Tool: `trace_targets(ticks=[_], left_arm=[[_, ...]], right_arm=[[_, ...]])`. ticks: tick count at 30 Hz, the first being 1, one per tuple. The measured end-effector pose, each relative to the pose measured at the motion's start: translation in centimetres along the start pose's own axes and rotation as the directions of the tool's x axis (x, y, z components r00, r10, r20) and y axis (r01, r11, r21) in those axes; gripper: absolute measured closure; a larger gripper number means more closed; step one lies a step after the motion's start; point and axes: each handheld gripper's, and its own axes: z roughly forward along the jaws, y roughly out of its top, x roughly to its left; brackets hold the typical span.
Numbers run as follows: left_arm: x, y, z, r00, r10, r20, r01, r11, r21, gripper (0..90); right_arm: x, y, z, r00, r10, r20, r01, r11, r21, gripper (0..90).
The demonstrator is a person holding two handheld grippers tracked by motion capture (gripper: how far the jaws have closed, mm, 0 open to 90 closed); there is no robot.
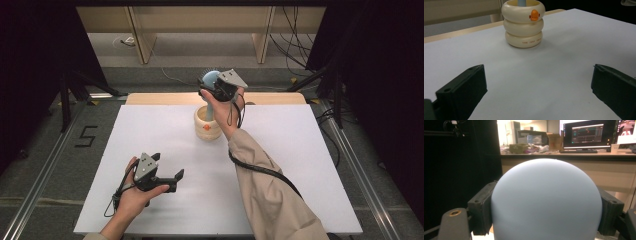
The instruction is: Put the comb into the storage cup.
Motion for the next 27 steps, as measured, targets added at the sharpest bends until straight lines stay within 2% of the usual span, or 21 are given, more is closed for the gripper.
trace_targets(ticks=[21,27], left_arm=[[-0.06,-0.13,0.07,1.0,0.004,0.003,-0.004,1.0,0.003,0.0],[-0.24,-0.12,0.17,0.9999,0.01,0.003,-0.01,0.9999,0.003,0.0]], right_arm=[[0.0,-0.48,0.29,0.9986,-0.053,0.003,0.053,0.9986,-0.008,20.7],[-0.13,-0.73,0.41,0.9987,-0.05,0.006,0.05,0.9988,-0.001,20.7]])
